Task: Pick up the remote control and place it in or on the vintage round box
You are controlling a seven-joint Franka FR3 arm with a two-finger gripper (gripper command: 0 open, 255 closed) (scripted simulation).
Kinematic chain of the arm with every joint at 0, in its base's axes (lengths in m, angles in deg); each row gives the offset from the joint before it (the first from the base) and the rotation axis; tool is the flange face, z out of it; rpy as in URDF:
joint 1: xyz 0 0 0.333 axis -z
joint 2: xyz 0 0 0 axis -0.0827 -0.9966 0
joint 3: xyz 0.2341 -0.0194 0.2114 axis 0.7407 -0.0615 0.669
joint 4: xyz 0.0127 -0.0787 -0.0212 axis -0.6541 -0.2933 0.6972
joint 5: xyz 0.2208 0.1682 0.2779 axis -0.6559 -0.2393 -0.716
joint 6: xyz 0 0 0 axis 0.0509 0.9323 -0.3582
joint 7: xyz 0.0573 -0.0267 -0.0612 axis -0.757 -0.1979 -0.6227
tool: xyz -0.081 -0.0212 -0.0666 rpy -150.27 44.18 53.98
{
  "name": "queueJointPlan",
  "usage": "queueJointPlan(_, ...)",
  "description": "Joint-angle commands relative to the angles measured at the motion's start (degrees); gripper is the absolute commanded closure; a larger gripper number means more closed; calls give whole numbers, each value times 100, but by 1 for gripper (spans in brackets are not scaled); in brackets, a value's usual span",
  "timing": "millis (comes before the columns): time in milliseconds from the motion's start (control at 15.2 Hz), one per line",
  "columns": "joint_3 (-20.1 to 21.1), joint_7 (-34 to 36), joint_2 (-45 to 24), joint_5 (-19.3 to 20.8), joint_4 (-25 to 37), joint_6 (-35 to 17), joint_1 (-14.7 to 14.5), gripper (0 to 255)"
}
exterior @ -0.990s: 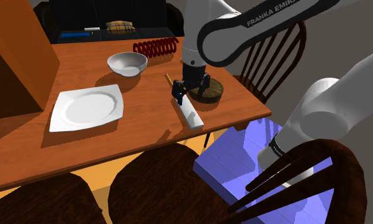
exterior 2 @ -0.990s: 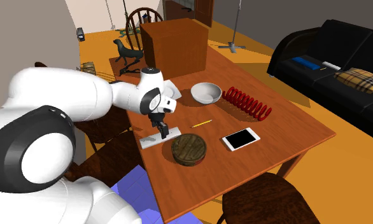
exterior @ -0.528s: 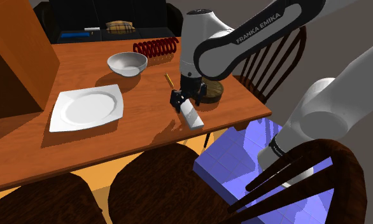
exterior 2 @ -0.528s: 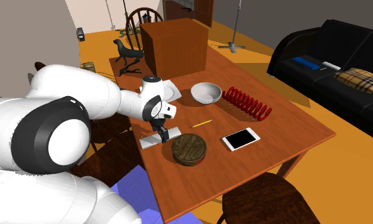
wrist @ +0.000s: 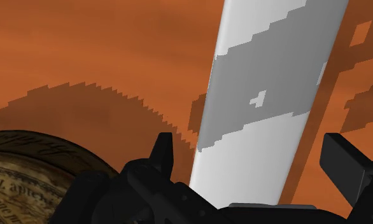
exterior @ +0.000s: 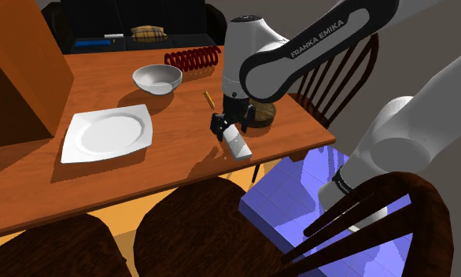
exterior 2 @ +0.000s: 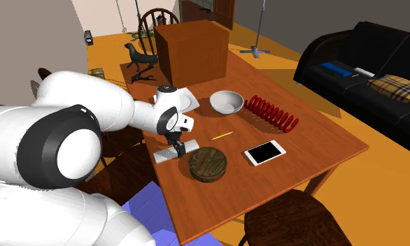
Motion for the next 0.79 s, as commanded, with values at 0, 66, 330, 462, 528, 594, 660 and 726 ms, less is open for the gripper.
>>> queueJointPlan(0, 0, 0, 0, 0, 0, 0, 0, 255)
queueJointPlan(66, 0, 0, 0, 0, 0, 0, 0, 255)
queueJointPlan(330, -1, -1, -1, 0, 0, -1, 1, 255)
queueJointPlan(462, -2, -3, 1, 0, -1, 0, 1, 255)
queueJointPlan(528, -2, -2, 1, 0, -1, 1, 1, 255)
queueJointPlan(594, 0, 0, -1, 0, 0, -2, 0, 255)
queueJointPlan(660, -12, -10, 65, -11, 30, 93, -6, 255)
queueJointPlan(726, -24, -18, 127, -21, 63, 187, -10, 255)
